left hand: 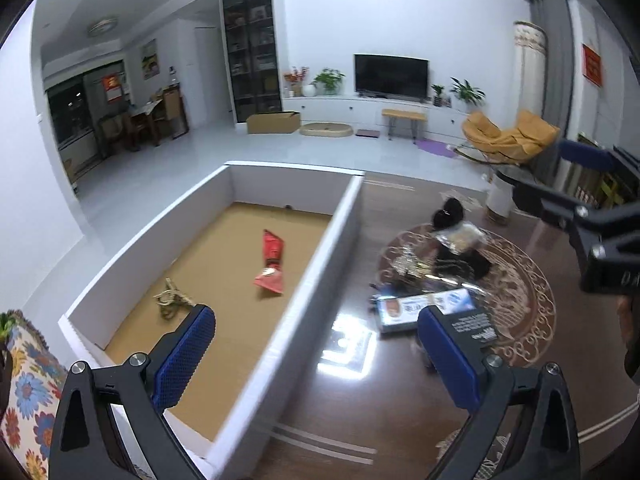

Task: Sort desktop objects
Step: 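Swing both tools back from the bin toward the table items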

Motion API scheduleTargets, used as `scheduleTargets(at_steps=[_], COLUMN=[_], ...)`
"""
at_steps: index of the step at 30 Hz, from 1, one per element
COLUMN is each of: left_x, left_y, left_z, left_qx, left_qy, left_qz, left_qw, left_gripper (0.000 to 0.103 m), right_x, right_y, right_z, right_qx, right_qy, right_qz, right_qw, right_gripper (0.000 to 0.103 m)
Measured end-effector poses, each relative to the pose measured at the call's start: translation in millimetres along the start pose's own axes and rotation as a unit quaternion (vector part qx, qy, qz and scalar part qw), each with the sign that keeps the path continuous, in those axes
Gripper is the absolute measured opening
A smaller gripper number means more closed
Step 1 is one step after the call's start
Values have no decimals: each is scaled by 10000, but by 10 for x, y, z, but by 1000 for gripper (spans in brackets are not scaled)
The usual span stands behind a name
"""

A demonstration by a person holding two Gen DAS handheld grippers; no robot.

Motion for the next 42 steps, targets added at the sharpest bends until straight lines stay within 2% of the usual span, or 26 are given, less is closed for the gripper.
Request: scheduleTargets(at_steps=[11, 23, 27, 34, 42], left_x=[-136, -371, -433, -545, -669], left_y=[34, 165, 211, 236, 273], left_z=[583, 895, 1025, 1220, 1260], left_qx=[-412, -573, -627, -811, -844], left_qy=[230, 296, 314, 348, 409], left_qz=[-148, -385, -386, -385, -437], left_qw=[9988, 9972, 9968, 9954, 9946], left_gripper=[103, 103, 103, 103, 103], right_x=[148, -28, -165, -401, -557], right_y=[228, 582, 934, 1777, 2349], right_z=[562, 879, 993, 1176, 1286], right_qx=[-372, -587, -804, -969, -1164], right_qy=[266, 418, 413, 571, 674], right_qz=[-113, -460, -828, -1703, -2277], right_qw=[9989, 9963, 9925, 9789, 9644], right_gripper=[103, 103, 103, 103, 103])
Point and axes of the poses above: each gripper's, at about its wrist camera, not at the fingertips, and x roughly against the way its jaws point, z to its right, y to its underside, the point moved 7 cm from there along -x, roughly the way its jaws point, and after that the axes turned 8 degrees about y, right-handed, at the moved point
